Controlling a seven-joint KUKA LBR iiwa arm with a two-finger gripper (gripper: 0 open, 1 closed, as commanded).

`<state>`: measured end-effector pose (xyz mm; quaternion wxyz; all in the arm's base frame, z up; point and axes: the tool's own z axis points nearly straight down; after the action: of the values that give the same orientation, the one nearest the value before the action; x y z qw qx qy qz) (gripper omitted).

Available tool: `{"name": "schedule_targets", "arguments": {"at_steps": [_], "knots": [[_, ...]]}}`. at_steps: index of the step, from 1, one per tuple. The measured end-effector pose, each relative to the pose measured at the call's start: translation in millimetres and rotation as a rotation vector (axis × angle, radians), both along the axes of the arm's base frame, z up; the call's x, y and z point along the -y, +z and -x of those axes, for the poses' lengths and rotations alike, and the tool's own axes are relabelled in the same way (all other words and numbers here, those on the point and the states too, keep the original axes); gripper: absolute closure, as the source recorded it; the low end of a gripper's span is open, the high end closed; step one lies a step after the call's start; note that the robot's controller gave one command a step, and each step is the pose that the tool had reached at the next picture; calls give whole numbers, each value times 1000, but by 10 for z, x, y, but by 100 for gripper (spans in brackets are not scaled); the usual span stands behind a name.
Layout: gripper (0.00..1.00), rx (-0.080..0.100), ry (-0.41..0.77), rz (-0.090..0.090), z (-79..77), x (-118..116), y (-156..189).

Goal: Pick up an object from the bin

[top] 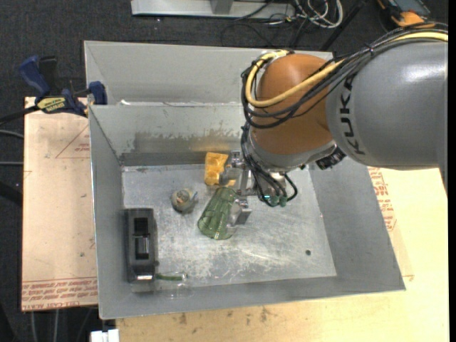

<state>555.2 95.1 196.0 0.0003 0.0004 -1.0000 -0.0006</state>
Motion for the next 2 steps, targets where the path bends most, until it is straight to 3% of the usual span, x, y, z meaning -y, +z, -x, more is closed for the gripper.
{"name": "schedule_targets", "arguments": {"at_steps": [1, 2], "knots": [[0, 1, -1, 0, -4, 4, 4], [0, 9, 105, -1, -62, 37, -226]]}}
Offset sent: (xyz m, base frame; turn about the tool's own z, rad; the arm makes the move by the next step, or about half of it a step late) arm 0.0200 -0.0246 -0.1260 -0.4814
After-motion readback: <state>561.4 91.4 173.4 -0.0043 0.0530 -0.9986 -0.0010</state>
